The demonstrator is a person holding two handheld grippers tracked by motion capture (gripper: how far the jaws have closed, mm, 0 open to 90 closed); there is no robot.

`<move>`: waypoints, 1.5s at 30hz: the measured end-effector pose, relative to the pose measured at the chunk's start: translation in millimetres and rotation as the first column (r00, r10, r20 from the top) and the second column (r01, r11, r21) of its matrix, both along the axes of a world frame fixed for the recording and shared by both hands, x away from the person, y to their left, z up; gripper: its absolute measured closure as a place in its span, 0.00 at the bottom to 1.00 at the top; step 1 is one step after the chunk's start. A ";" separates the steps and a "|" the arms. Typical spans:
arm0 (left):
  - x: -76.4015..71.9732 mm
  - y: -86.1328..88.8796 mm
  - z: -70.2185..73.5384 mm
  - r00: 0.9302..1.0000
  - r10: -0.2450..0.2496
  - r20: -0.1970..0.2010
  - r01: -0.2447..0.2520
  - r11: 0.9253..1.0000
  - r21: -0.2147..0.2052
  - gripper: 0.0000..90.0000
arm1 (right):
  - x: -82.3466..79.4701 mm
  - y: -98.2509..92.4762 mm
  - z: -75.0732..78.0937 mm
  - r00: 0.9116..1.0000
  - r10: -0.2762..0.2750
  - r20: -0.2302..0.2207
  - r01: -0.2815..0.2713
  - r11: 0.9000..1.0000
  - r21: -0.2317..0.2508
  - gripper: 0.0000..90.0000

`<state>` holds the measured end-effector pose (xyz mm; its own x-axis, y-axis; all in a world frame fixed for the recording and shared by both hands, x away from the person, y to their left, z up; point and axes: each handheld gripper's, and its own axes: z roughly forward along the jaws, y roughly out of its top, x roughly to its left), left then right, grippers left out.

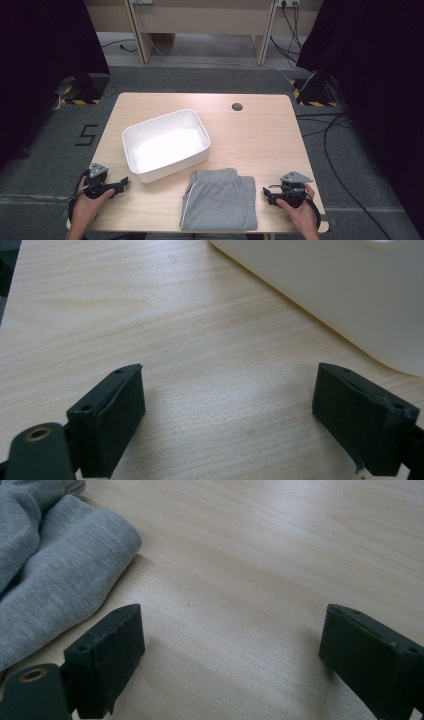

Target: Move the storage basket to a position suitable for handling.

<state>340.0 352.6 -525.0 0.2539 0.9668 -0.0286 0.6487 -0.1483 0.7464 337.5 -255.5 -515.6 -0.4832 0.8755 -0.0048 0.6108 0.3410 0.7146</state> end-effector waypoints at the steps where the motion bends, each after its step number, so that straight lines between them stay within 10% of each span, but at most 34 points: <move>1: 0.0 0.0 0.0 1.000 0.000 0.000 0.000 1.000 0.000 0.14 | 0.0 0.0 0.0 1.000 0.000 0.000 0.000 1.000 0.000 0.13; 18: -5.7 1.2 1.7 0.999 0.006 0.035 -0.006 1.000 -0.022 0.18 | 0.9 -5.5 10.9 0.997 0.000 0.072 -0.002 1.000 0.030 0.19; 45: -35.3 -25.5 33.0 0.991 -0.099 0.086 0.103 0.994 -0.042 0.18 | 37.0 49.4 58.9 0.976 0.133 0.170 -0.145 0.988 0.059 0.26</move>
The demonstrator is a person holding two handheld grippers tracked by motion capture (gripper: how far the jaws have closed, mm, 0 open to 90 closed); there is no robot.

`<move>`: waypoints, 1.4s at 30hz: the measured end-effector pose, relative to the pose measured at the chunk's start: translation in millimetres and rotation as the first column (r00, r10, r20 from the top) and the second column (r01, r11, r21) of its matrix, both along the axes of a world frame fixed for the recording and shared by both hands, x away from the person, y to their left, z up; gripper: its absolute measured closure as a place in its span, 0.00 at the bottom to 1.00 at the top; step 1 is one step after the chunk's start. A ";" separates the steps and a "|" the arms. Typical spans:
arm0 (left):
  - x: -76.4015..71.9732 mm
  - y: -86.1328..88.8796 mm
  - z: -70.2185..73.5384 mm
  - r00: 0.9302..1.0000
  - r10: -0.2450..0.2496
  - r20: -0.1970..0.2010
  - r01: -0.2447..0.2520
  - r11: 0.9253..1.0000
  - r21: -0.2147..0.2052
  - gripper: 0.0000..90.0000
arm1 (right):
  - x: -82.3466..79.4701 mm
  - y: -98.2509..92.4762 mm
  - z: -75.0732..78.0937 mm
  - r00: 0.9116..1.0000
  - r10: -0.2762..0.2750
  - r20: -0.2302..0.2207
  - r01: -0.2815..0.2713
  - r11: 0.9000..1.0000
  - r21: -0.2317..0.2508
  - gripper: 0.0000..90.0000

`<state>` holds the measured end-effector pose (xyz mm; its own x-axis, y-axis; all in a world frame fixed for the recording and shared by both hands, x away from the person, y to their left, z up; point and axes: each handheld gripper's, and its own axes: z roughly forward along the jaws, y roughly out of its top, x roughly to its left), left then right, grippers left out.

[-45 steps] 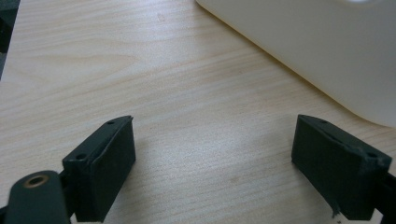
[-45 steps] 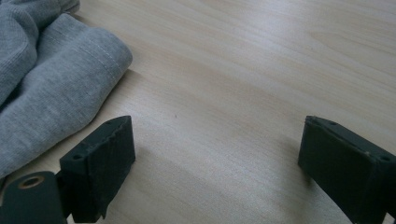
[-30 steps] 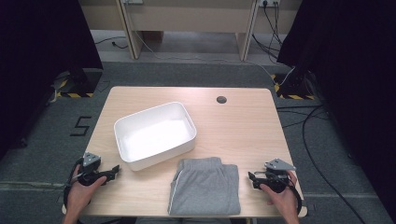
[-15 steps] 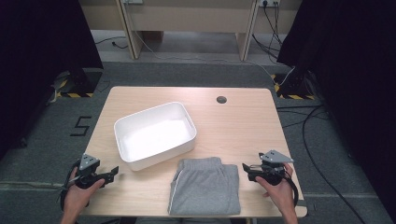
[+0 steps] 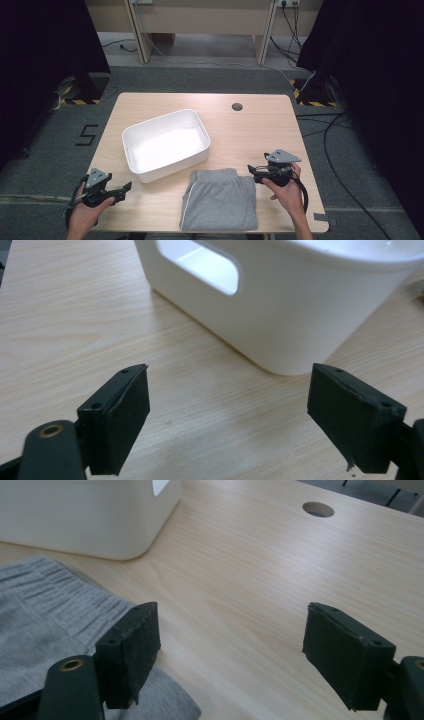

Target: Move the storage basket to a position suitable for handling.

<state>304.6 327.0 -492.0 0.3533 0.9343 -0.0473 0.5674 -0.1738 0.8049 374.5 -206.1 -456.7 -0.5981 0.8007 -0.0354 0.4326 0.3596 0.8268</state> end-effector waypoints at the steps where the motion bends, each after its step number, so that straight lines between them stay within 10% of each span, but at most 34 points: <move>1: 0.0 0.0 0.0 1.000 0.000 0.000 0.000 1.000 0.000 0.18 | 0.0 0.0 0.0 1.000 0.000 0.000 0.000 1.000 0.000 0.26; 18: 13.1 -33.6 6.2 0.995 -0.093 0.037 0.094 0.996 -0.011 0.17 | 26.3 47.2 15.2 0.996 0.089 0.027 -0.089 0.996 0.000 0.28; 42: 28.1 -49.5 4.8 0.996 -0.090 0.015 0.090 0.996 0.024 0.16 | 87.4 112.2 26.4 0.981 0.193 -0.003 -0.193 0.980 0.039 0.29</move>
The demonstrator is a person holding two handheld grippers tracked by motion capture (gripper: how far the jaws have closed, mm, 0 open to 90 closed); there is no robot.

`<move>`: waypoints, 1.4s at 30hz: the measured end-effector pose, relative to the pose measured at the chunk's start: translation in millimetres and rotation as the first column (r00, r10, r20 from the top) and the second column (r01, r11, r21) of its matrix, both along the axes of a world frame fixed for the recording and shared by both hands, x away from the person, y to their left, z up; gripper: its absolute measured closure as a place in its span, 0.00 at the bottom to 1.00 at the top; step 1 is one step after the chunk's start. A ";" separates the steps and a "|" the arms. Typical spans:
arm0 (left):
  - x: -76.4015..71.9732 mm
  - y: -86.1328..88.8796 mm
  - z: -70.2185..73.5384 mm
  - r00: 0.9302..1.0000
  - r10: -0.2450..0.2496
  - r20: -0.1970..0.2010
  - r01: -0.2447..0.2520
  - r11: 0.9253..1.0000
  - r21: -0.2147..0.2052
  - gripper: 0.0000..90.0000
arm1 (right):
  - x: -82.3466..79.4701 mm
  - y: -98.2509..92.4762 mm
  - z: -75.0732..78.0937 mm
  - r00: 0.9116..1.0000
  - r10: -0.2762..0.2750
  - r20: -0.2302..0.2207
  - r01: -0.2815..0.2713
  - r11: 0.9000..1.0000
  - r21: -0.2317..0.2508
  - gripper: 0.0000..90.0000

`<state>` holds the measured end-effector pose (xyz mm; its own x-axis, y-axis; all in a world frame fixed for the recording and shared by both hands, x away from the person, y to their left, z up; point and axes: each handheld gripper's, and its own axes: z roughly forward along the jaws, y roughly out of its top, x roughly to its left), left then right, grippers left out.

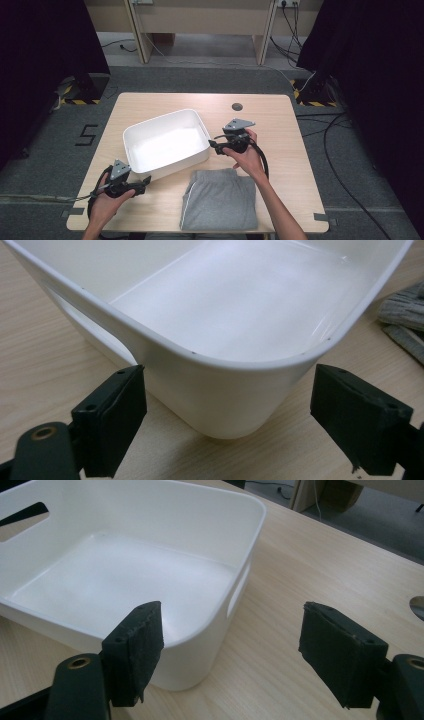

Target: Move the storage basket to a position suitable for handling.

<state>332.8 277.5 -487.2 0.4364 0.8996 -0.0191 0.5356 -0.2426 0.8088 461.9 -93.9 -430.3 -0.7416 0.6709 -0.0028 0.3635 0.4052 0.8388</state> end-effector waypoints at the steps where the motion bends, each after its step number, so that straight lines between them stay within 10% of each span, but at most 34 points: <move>1: 1.4 -0.6 0.2 1.000 -0.005 -0.003 0.005 1.000 -0.009 0.16 | 2.2 3.3 -0.5 1.000 0.005 -0.001 -0.005 1.000 -0.009 0.29; 6: 7.6 -4.5 1.5 1.000 -0.020 -0.013 0.019 1.000 -0.023 0.17 | 9.2 9.3 -4.4 1.000 -0.011 0.014 0.012 0.996 -0.083 0.31; 16: 25.2 -17.8 4.4 0.998 -0.051 -0.028 0.049 0.997 -0.059 0.18 | 8.6 -19.6 -12.9 0.998 -0.057 -0.039 0.058 0.998 0.027 0.33; 29: 44.4 -50.1 9.7 0.996 -0.085 -0.012 0.084 0.993 -0.083 0.22 | -19.8 -54.1 -12.8 0.989 -0.141 0.050 0.141 0.990 -0.007 0.35; 42: 58.9 -68.6 8.0 0.996 -0.090 -0.013 0.087 0.987 -0.137 0.24 | -30.3 -79.4 -16.8 0.983 -0.179 0.035 0.178 0.983 0.035 0.40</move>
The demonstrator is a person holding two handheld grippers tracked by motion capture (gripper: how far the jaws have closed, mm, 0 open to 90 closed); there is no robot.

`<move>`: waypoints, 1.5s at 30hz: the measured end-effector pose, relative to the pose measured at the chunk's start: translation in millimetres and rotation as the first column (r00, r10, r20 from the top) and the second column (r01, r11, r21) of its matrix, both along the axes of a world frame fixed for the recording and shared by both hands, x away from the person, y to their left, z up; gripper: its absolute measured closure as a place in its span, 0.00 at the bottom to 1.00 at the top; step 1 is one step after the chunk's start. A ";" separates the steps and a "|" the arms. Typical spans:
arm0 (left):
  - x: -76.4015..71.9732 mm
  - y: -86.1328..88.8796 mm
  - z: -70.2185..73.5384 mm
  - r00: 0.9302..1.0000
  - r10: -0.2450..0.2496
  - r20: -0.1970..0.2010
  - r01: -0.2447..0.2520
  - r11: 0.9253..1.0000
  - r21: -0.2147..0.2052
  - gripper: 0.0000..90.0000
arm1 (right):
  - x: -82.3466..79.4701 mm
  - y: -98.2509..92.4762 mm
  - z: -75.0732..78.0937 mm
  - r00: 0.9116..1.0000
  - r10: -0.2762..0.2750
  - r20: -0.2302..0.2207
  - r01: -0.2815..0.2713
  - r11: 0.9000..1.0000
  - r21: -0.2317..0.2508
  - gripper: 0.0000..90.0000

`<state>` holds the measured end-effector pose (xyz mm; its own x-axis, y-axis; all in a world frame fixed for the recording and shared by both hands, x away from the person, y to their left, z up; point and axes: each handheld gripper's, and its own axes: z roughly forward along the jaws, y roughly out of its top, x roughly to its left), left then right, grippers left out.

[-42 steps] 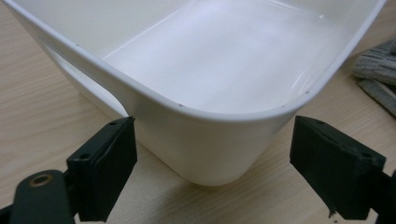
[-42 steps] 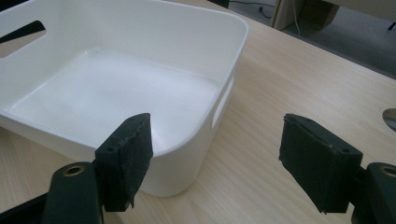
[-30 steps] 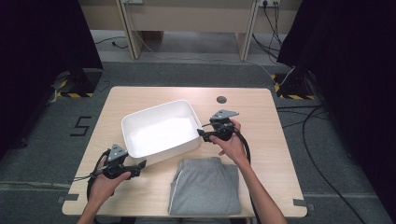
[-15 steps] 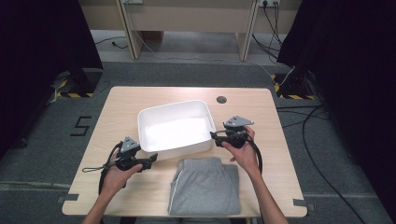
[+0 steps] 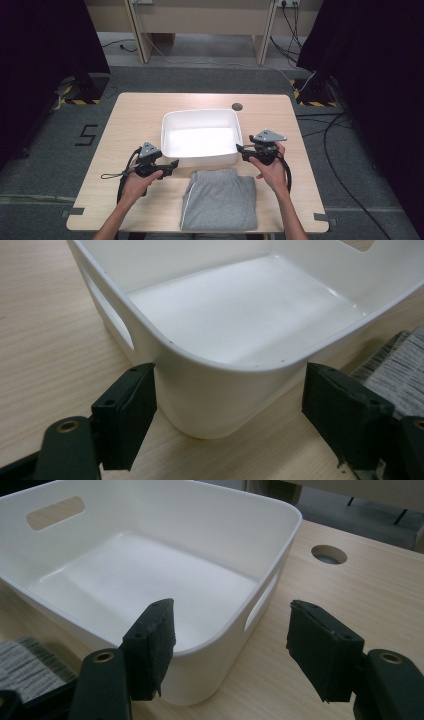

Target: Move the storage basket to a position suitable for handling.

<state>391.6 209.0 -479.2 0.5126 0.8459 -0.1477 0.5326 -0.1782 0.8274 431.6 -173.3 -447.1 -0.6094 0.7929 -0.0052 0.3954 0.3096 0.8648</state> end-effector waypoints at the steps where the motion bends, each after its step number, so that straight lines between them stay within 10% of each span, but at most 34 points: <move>1: 0.0 0.0 0.0 1.000 0.000 0.000 0.000 1.000 0.000 0.25 | -0.4 -0.3 0.1 1.000 0.002 0.003 -0.002 1.000 -0.002 0.40; 20: 6.3 -10.9 2.4 1.000 -0.001 0.010 0.001 1.000 -0.021 0.28 | 1.1 -13.2 -3.2 1.000 -0.016 -0.024 0.017 0.999 0.035 0.43; 45: -5.8 -27.8 -0.2 1.000 -0.012 0.023 0.010 0.998 0.069 0.28 | 15.3 -6.6 -3.0 0.999 0.027 -0.028 -0.028 0.999 -0.034 0.54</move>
<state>385.8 181.2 -479.5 0.5246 0.8479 -0.0769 0.5109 -0.2413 0.8251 446.8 -180.0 -450.0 -0.6314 0.7753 -0.0147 0.4101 0.3500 0.8422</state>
